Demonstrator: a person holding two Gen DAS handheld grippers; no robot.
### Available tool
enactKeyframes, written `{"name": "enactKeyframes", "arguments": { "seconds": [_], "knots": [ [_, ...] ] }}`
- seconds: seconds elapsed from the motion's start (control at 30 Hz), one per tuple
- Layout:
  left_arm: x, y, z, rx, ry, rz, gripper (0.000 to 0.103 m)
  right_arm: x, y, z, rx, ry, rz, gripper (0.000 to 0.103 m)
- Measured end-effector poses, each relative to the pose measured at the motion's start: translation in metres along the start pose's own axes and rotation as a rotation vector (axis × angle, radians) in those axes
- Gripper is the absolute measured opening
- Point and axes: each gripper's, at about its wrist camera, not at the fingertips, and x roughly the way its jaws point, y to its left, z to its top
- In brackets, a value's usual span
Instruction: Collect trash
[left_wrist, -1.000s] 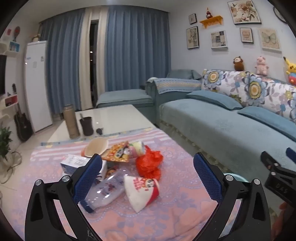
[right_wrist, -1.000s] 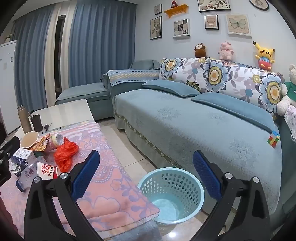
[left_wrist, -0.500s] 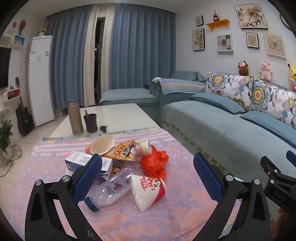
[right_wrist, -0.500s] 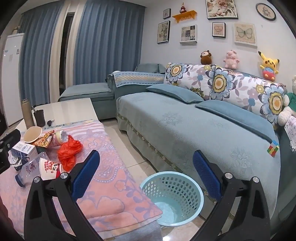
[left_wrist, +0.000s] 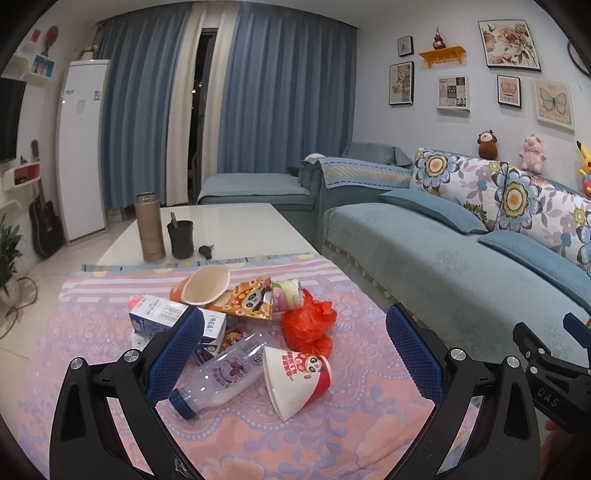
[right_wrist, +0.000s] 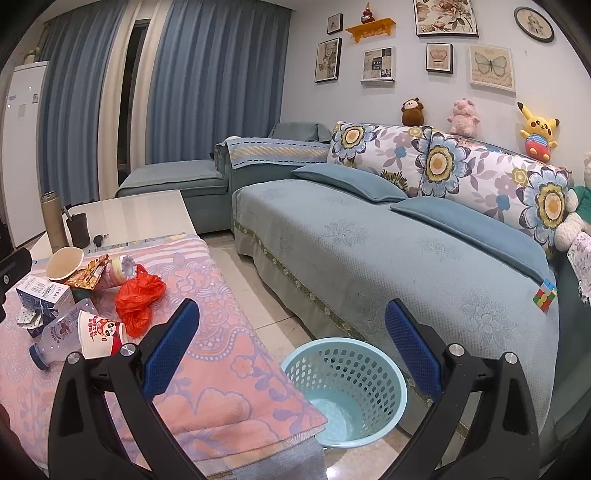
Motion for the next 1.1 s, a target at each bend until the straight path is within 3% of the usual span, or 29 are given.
{"name": "enactKeyframes", "arguments": {
  "seconds": [1.1],
  "knots": [
    [-0.0029, -0.0008, 0.0004, 0.009, -0.005, -0.004, 0.096, 0.0015, -0.0027, -0.0001, 0.017, 0.003, 0.018, 0.095]
  ]
}}
